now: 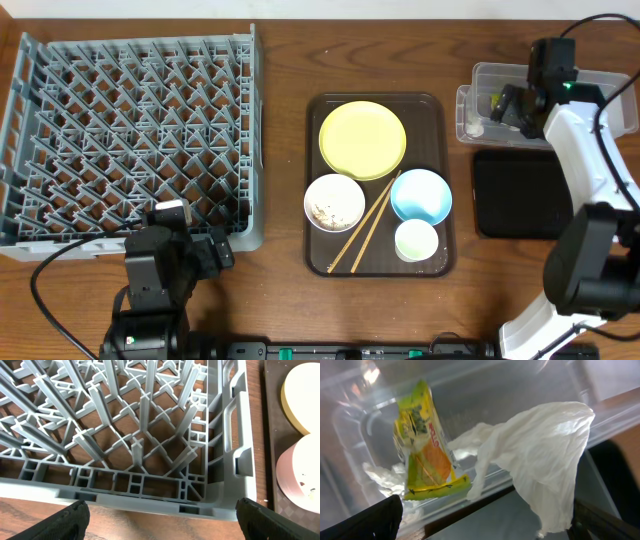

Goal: Sort waste into correct bins and load items into the dishwasher rack
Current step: 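Open the right gripper to release the waste into the clear bin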

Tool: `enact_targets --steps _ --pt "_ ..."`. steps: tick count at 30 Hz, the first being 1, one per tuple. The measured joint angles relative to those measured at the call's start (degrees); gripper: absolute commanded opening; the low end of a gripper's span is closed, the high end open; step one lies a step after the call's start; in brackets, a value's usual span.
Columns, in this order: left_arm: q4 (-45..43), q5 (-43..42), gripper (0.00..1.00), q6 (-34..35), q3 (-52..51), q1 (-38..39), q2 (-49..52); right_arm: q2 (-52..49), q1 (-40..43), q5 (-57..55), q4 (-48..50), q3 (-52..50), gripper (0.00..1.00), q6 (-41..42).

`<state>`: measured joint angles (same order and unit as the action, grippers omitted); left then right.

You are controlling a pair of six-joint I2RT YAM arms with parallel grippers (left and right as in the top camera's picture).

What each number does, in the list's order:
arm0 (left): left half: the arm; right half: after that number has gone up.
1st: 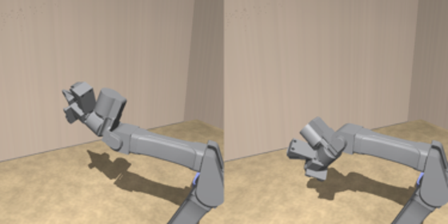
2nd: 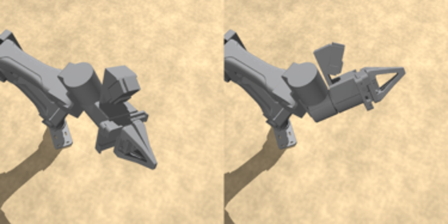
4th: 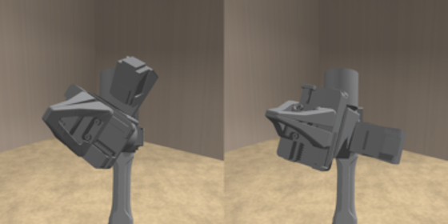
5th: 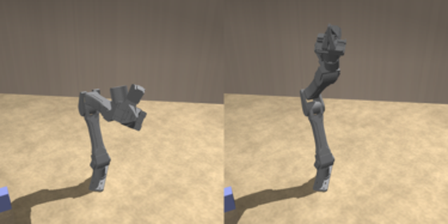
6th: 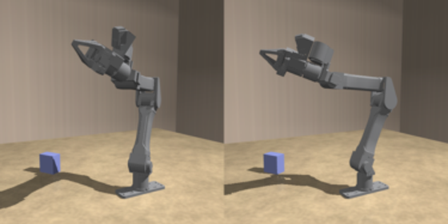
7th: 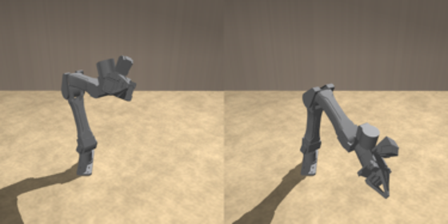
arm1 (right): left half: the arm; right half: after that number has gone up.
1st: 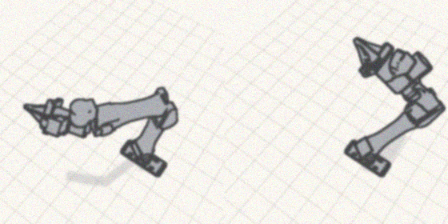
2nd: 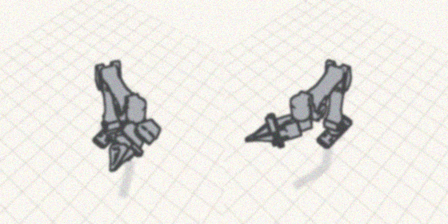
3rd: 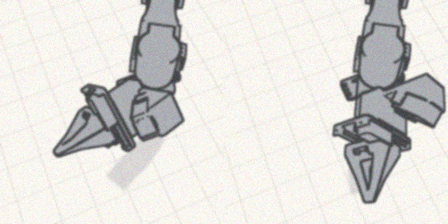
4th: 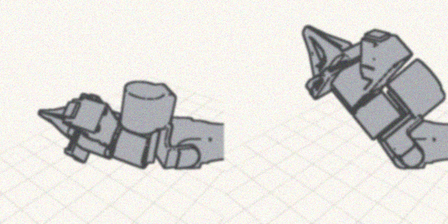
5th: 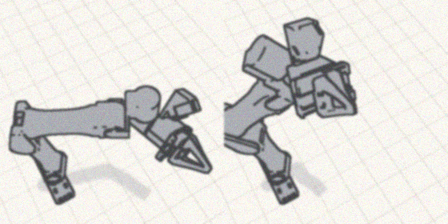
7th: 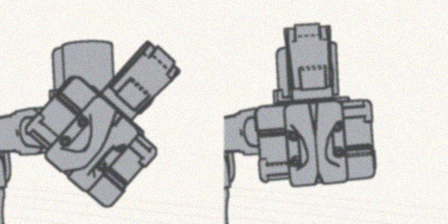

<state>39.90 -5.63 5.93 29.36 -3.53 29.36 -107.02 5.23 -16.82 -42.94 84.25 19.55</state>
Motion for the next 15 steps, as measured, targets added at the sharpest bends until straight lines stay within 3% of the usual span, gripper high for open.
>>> enact_targets --steps 15 --pt "0.0 0.0 0.96 0.0 0.0 0.0 0.0 -0.9 0.0 0.7 -6.9 -0.1 0.99 0.4"
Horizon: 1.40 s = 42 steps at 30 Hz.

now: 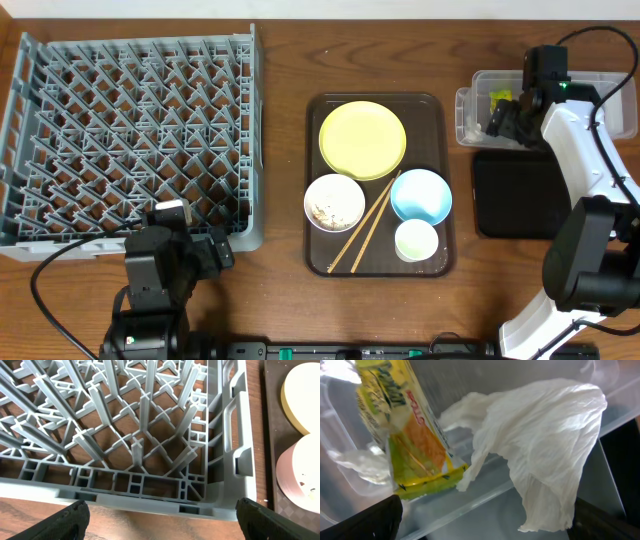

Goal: Sort waste into correct bins and load items into the dishwasher rack

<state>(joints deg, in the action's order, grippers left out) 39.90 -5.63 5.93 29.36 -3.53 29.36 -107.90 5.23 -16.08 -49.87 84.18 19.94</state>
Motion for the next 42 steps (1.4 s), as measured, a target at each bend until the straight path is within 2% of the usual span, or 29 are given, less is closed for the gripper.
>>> enact_targets --steps 10,20,25,33,36,42 --pt "-0.2 0.0 0.96 0.0 0.0 0.0 0.0 0.0 0.0 0.9 0.3 0.0 0.99 0.1" --pt "-10.2 -1.0 0.96 0.0 0.0 0.0 0.0 0.9 0.0 7.5 9.3 -0.1 0.99 -5.3" --pt "-10.6 -2.0 0.96 0.0 0.0 0.0 0.0 5.0 0.0 20.3 13.4 -0.2 0.99 -15.1" --pt "-13.4 -2.2 0.96 1.7 0.0 0.0 0.0 9.4 -0.5 43.9 11.1 -0.2 0.99 -30.6" --pt "-16.7 -2.7 0.95 3.8 0.0 0.0 0.0 9.4 -1.4 50.0 7.8 -0.2 0.99 -34.8" --pt "-28.0 -6.2 0.88 6.8 0.0 0.0 2.8 9.4 -5.8 56.9 4.2 -0.3 0.98 -40.6"
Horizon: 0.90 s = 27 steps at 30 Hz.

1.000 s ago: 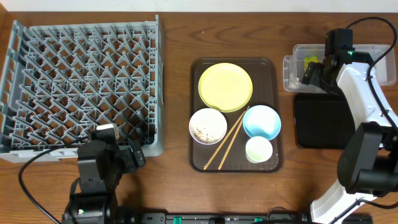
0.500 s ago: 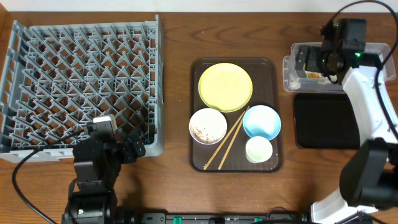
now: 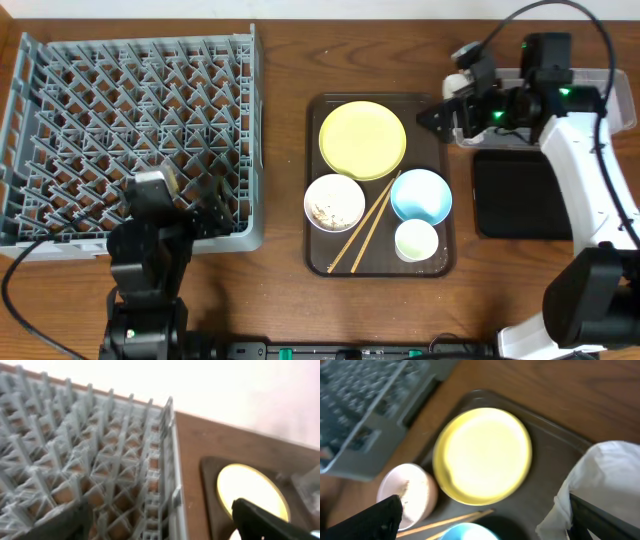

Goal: Sort waste into correct bins and load items into the dishwasher rack

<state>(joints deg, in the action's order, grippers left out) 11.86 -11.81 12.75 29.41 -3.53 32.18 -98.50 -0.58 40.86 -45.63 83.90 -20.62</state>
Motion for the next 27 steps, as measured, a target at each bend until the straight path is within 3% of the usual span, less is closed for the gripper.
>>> enact_targets --steps 4,14,21,27 --pt "-4.8 -2.4 0.84 2.7 0.0 0.7 6.6 0.0 -3.2 1.3 -1.7 0.0 0.98 -1.4" --pt "-16.7 -7.0 0.85 5.5 3.6 9.6 28.0 6.0 -9.5 0.6 -3.4 0.0 0.99 -2.4" --pt "-31.3 -11.5 0.85 8.4 5.2 17.7 37.4 13.5 -15.5 1.6 -3.4 0.0 0.99 -2.4" --pt "-42.3 -14.8 0.79 14.8 5.4 22.6 44.3 14.1 -17.6 2.0 -3.5 0.0 0.99 -2.4"
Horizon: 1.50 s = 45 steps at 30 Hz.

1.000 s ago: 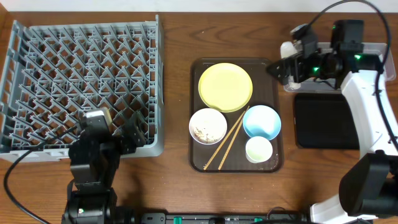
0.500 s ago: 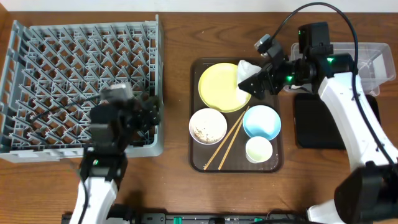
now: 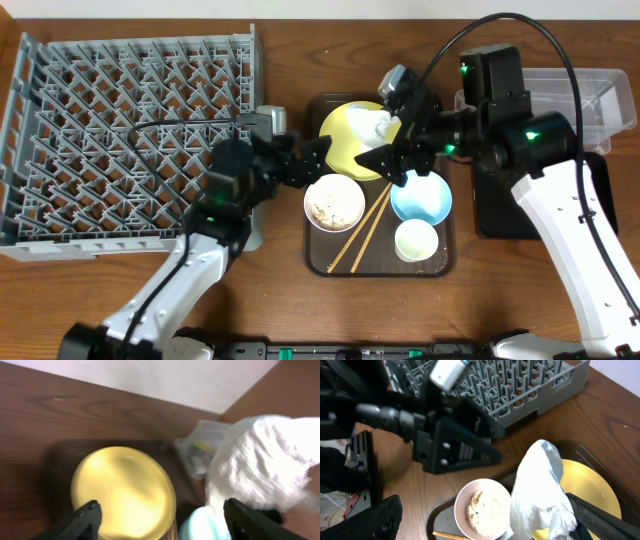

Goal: Sort waste into correct bins and load items into the dishwasher rack

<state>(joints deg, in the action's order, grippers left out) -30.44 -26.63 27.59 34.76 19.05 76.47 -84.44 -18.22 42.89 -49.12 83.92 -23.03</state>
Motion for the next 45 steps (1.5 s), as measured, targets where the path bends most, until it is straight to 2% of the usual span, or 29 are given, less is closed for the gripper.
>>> enact_targets --steps 3,6,7,9,17,26,29,31,32,33,45 --pt "-4.0 -0.5 0.72 6.6 0.0 0.6 2.4 0.0 -0.3 0.3 0.1 0.0 0.99 0.0" --pt "-6.1 -0.6 0.60 15.0 0.0 0.6 4.2 0.0 -0.7 0.5 0.5 0.0 0.99 0.0" --pt "-6.3 -0.8 0.59 17.7 0.0 0.6 4.6 0.0 -0.9 0.5 0.6 0.0 0.99 0.0" --pt "-7.5 -1.9 0.58 24.2 0.0 0.6 5.4 0.0 -1.0 0.6 0.9 0.0 0.99 0.0" --pt "-17.4 -8.3 0.60 41.7 0.0 0.6 5.9 0.0 -1.0 0.6 2.4 0.0 0.99 0.0" --pt "-18.2 -10.1 0.60 56.9 0.0 0.6 5.9 0.0 -1.1 1.3 3.6 0.0 0.99 0.0" --pt "-20.0 -10.5 0.48 59.5 0.0 0.6 5.9 0.0 -1.1 1.3 3.6 0.0 0.99 0.0" --pt "-22.0 -10.7 0.48 60.7 0.0 0.6 5.9 0.0 -1.1 1.4 3.6 0.0 0.99 0.0" --pt "-22.4 -10.7 0.59 61.0 0.0 0.6 5.9 0.0 -1.1 1.6 3.6 0.0 0.99 0.0" --pt "-22.5 -10.8 0.67 60.9 0.0 0.6 5.9 0.0 -1.1 2.0 3.6 0.0 0.99 0.0" --pt "-23.9 -10.5 0.74 62.6 0.0 1.7 7.3 0.0 -2.4 6.9 3.6 0.0 0.99 0.0"
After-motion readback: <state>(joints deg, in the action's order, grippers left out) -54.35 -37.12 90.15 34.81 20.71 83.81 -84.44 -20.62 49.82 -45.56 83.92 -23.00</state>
